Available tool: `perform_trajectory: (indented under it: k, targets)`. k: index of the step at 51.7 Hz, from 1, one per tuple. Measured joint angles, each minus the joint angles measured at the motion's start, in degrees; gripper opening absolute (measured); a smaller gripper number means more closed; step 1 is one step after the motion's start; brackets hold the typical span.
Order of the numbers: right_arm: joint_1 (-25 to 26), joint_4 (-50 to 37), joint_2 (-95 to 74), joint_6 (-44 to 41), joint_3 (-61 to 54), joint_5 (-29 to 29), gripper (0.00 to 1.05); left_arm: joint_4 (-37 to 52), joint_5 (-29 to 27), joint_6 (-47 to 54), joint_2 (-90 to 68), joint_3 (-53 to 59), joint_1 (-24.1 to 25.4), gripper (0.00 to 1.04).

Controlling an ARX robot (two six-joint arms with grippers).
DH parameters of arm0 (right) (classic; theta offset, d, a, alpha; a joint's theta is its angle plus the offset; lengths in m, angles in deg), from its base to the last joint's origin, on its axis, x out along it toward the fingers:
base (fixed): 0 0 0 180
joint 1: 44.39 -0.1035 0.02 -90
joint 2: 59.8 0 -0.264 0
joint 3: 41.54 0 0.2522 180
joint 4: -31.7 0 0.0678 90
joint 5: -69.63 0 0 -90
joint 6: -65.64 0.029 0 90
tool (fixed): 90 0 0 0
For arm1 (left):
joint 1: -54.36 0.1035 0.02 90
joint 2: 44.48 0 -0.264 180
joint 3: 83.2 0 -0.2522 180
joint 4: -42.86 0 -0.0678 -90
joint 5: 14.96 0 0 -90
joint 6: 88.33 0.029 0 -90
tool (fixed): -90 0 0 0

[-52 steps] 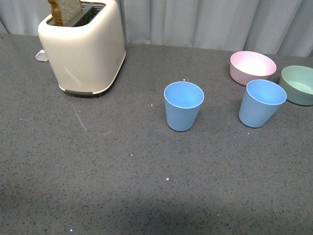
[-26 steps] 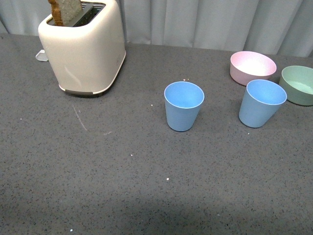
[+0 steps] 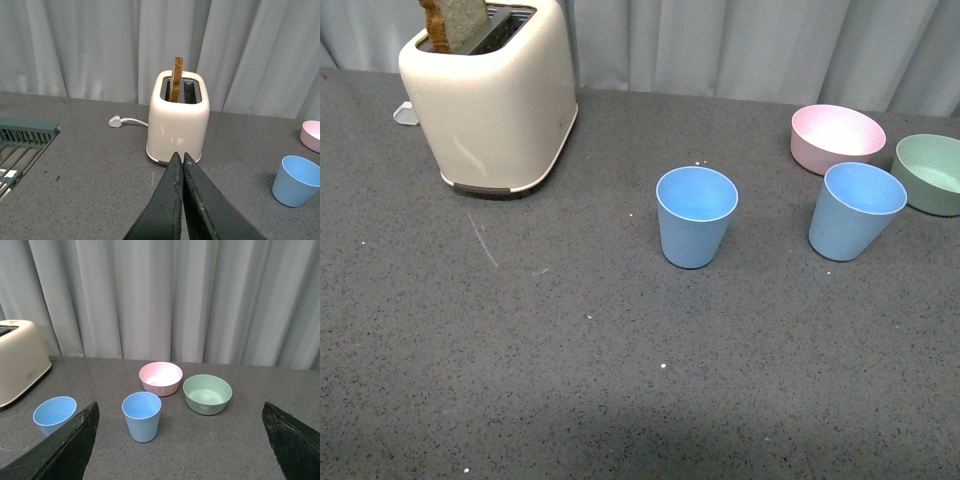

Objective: Stack blue cups with both arms

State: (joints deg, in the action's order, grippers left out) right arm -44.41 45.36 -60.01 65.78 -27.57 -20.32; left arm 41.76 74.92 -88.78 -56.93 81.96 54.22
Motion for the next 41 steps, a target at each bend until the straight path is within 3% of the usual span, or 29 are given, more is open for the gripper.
perform_trajectory:
  k: [9,13,21,28,35,39,41]
  targets:
    - [0.0,0.0,0.0,0.0,0.0,0.0,0.95,-2.5,0.0,0.0,2.5,0.0,0.0,0.04]
    - [0.0,0.0,0.0,0.0,0.0,0.0,0.95,-11.7,0.1,0.0,9.8,0.0,0.0,0.04]
    - [0.0,0.0,0.0,0.0,0.0,0.0,0.95,-12.5,0.1,0.0,12.1,0.0,0.0,0.05]
    - [0.0,0.0,0.0,0.0,0.0,0.0,0.95,-12.5,0.1,0.0,12.2,0.0,0.0,0.33]
    - [0.0,0.1,-0.1,-0.2,0.0,-0.2,0.95,-12.5,0.1,0.0,12.2,0.0,0.0,0.55]
    - [-1.6,7.5,-5.9,-3.8,3.5,-6.4,0.95,-12.5,0.1,0.0,12.2,0.0,0.0,0.67]
    - [-1.6,7.7,-9.8,-4.6,4.5,-6.8,0.95,-12.5,0.1,0.0,12.2,0.0,0.0,0.72]
